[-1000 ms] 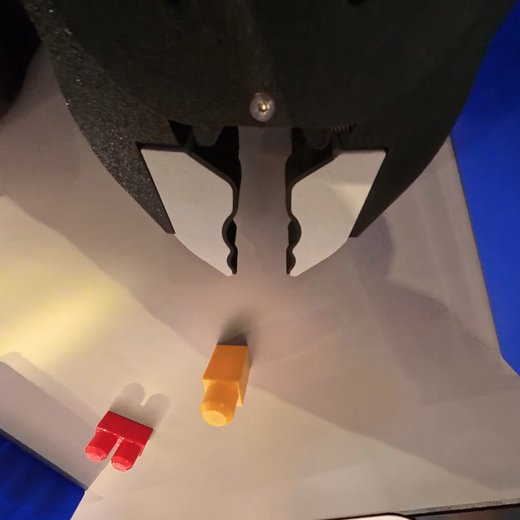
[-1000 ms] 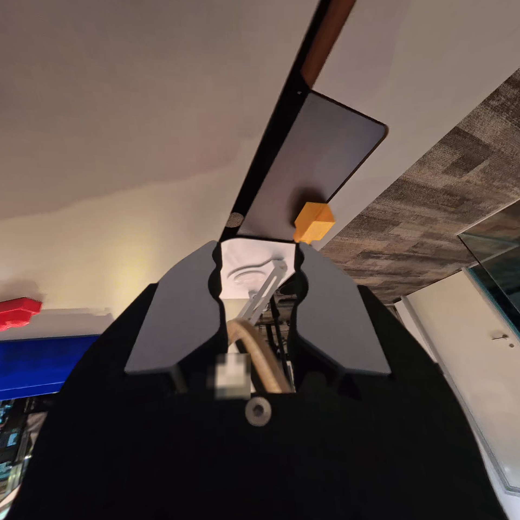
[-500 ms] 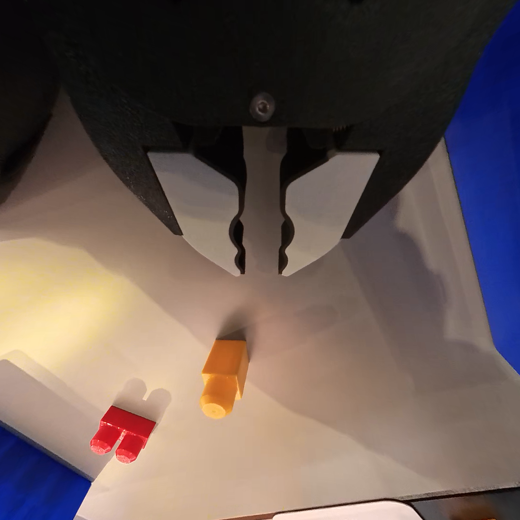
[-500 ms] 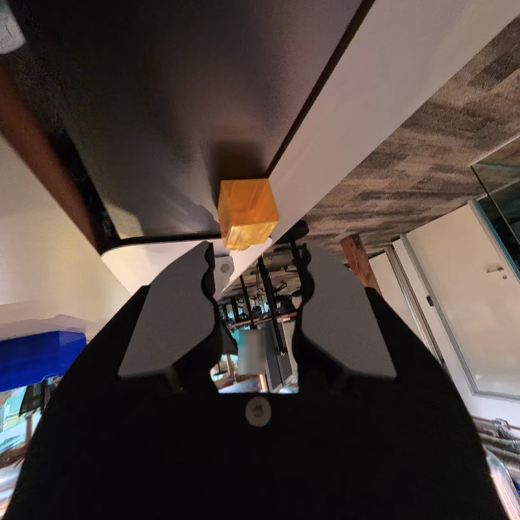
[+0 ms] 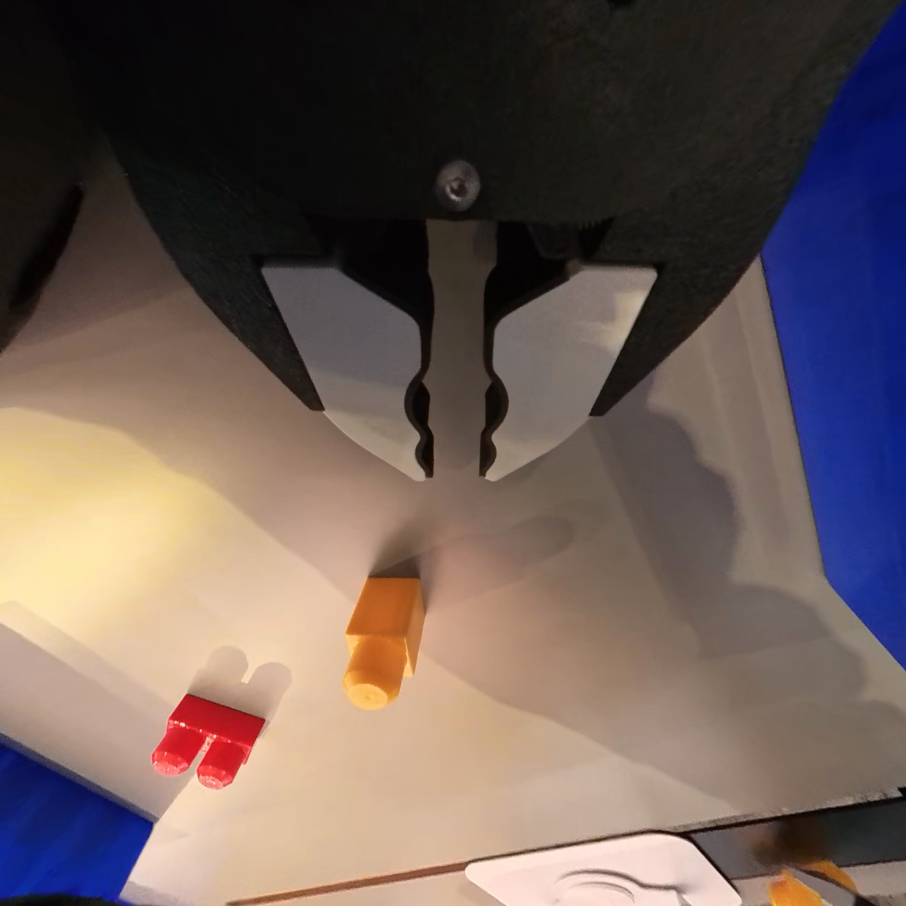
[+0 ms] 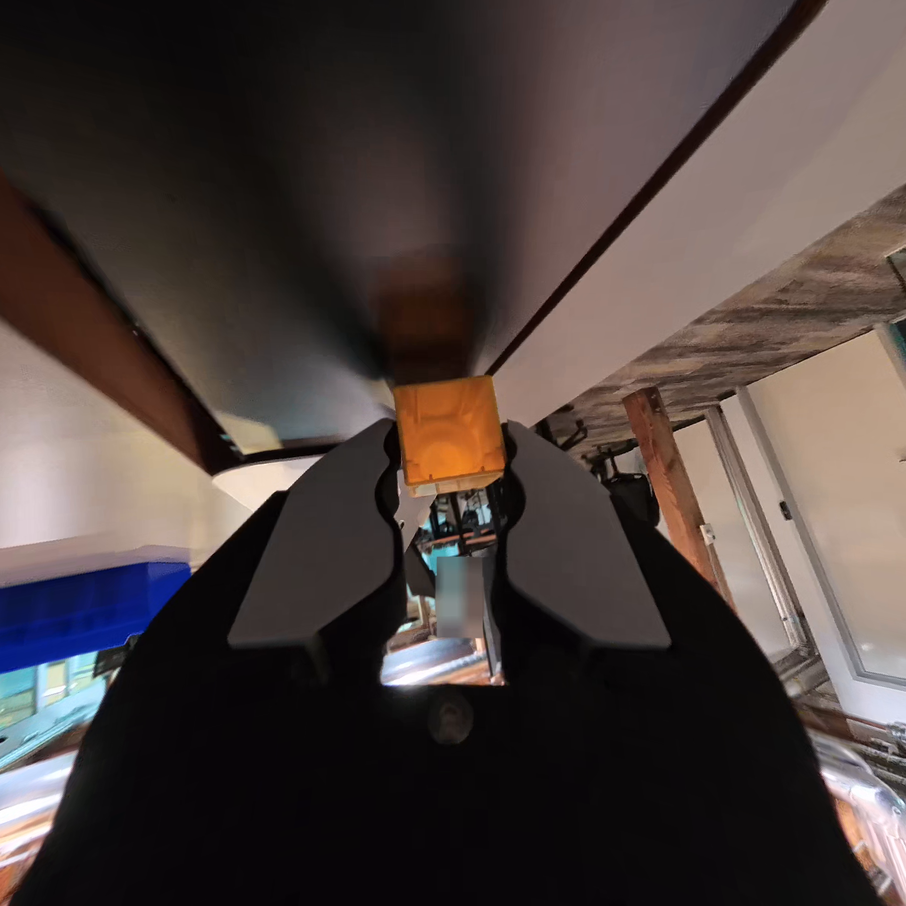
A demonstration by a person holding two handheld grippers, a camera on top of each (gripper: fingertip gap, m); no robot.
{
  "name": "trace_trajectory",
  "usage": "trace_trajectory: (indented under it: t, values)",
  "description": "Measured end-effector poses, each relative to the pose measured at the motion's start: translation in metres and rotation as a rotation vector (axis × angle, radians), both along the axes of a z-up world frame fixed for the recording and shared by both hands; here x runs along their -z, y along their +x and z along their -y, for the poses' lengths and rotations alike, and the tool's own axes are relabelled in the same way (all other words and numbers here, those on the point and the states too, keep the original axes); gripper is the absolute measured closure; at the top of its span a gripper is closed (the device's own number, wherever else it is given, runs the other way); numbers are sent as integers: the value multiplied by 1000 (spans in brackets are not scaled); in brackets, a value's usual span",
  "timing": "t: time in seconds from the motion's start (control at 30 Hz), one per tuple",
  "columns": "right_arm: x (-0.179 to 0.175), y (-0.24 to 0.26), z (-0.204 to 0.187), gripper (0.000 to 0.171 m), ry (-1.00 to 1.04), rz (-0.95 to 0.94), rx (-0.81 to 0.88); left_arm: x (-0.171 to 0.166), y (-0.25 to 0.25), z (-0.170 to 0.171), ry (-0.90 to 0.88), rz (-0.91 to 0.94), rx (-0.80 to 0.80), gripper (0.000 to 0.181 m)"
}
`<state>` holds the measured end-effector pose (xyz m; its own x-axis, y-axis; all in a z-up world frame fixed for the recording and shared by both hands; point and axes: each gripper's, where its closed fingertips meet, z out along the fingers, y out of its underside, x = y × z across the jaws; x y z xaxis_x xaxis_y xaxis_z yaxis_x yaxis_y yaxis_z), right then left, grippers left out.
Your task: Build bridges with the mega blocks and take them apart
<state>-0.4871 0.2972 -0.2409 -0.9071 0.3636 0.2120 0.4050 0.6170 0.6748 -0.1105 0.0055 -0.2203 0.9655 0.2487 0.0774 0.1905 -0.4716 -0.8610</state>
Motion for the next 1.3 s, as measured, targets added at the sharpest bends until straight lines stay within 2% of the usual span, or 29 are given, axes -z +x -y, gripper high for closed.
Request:
trace_trajectory:
  t: [0.03, 0.17, 0.33, 0.43, 0.53, 0.6, 0.73, 0.87, 1.03, 1.13, 1.2, 1.3]
  values:
    - [-4, -1, 9, 133, -21, -13, -14, -2, -1, 0, 10, -1, -7, 164]
    - [-31, 2, 57, 133, -151, -77, -59, -5, -2, 0, 26, -17, -8, 164]
    - [-88, 27, 130, 134, -493, -288, 22, -14, -1, -2, 74, -95, -6, 157]
    - [-128, 71, 177, 134, -808, -415, 94, -28, -2, -2, 144, -124, -31, 148]
    - [-167, 135, 205, 134, -1106, -559, 192, -51, -10, 2, 245, -167, -107, 136]
    - [-186, 182, 211, 134, -1283, -652, 300, -68, -13, 6, 317, -191, -154, 128]
    - [-212, 282, 215, 134, -1690, -724, 560, -92, -11, 2, 357, -252, -194, 127]
    - [-222, 362, 198, 134, -2036, -774, 807, -117, 12, -16, 393, -285, -160, 123]
    - [-217, 439, 200, 134, -2206, -791, 874, -169, 64, -42, 495, -457, -73, 116]
    - [-219, 468, 213, 134, -2328, -728, 939, -199, 98, -53, 599, -608, -54, 132]
    - [-220, 480, 219, 134, -2400, -688, 972, -205, 117, -63, 586, -699, -40, 137]
    - [-218, 492, 222, 134, -2448, -638, 991, -197, 131, -77, 521, -688, -13, 132]
